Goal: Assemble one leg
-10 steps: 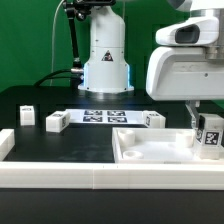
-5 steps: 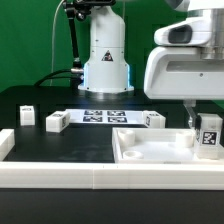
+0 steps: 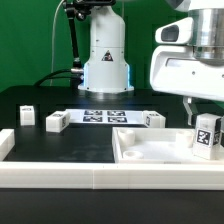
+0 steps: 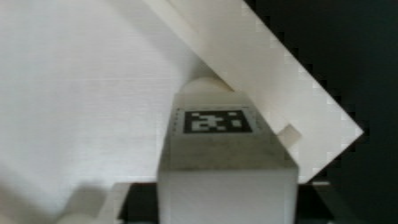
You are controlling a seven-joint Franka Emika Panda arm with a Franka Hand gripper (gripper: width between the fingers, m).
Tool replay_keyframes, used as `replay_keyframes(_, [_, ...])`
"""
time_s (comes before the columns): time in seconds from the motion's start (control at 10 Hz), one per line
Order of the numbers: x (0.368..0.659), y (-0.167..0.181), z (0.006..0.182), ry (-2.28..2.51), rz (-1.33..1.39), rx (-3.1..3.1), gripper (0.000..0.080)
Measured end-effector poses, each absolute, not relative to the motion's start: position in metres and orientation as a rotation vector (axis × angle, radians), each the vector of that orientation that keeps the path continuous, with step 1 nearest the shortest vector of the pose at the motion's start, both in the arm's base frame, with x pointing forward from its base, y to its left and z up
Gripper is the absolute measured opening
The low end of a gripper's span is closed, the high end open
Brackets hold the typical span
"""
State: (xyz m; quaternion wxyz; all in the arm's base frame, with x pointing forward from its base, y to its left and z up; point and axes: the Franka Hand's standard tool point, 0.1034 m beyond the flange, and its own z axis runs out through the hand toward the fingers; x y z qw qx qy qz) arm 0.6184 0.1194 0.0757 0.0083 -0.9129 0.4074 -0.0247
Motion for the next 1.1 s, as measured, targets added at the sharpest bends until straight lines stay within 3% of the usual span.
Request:
replay_keyframes(0.6, [0.6177,0.1174,0.0756,1.725,-0.041,-2.586,0.0292])
replay_keyframes(0.7, [0.6176,0.1178,0.0756,1.792,-0.04,-2.539,0.0353])
replay_keyframes(0.8, [0.6176,0.1181,0.0756,1.76,-0.04,-2.561,0.0494])
replay_keyframes(0.9, [0.6177,0.1184,0.0757,1.712,-0.043,-2.593,0.0494])
replay_keyframes(1.0, [0.6186,0.1218,0.0757,1.552,-0.065,-2.68,0.062])
replay_keyframes(1.1, [0.6157,0.1254,0.0751,1.357,-0.06,-2.787,0.064])
